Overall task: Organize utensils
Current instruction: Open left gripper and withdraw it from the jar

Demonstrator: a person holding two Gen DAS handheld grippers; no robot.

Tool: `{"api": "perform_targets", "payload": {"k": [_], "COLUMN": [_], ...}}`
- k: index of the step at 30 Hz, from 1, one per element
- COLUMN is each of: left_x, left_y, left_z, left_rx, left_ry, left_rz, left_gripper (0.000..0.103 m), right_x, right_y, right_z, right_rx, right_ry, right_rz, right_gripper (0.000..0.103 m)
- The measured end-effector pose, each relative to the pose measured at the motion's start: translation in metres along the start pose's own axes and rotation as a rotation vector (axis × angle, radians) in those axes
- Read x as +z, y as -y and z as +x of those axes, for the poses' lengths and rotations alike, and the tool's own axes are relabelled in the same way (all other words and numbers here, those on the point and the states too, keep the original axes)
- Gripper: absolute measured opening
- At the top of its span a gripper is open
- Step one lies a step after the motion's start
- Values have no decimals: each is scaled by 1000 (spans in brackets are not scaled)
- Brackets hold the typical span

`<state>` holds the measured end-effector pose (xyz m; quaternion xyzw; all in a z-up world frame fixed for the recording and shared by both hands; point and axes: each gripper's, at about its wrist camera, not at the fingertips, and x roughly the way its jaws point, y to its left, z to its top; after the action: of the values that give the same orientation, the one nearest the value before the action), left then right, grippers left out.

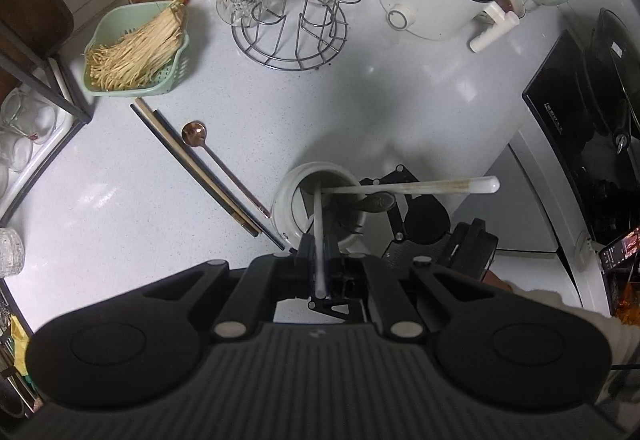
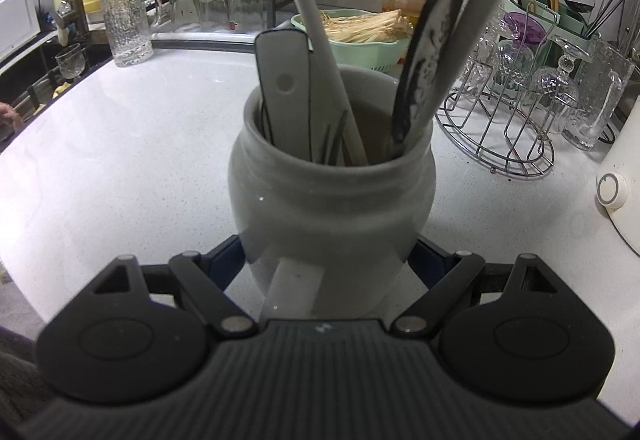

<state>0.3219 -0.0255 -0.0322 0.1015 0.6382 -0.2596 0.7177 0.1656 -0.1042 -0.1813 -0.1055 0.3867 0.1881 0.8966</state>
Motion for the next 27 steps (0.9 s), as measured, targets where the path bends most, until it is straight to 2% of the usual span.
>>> {"api": "perform_targets", "payload": {"k": [4, 7, 8, 9, 15, 18, 22, 27], "left_x": [1, 0, -1, -2, -16, -27, -43, -70], "left_y": [-5, -10, -10, -10, -10, -10, -24, -48], "left_z": [-2, -6, -9, -12, -37, -49, -56, -59], "left_rx": [17, 3, 2, 5, -23, 2, 15, 42], "left_ry": [21, 34, 48, 67, 186, 262, 333, 424], "left_rz": [-1, -17, -14, -7, 10, 25, 7, -62], "left_gripper": [6, 25, 38, 44, 48, 48, 48, 49], "right_x": [0, 0, 1, 1, 3, 3, 3, 3], "right_y": [-1, -1, -1, -2, -4, -5, -7, -8], "right_z": [0, 0, 0, 0, 2, 3, 3, 3], "right_rx": [-5, -9, -12, -14, -26, -38, -49, -63], "right_ry": [-1, -4, -5, -5, -10, -9, -7, -5], "right_rz": [8, 12, 14, 18, 33, 45, 56, 71], "right_gripper": [90, 90, 90, 90, 90, 90, 90, 90]}}
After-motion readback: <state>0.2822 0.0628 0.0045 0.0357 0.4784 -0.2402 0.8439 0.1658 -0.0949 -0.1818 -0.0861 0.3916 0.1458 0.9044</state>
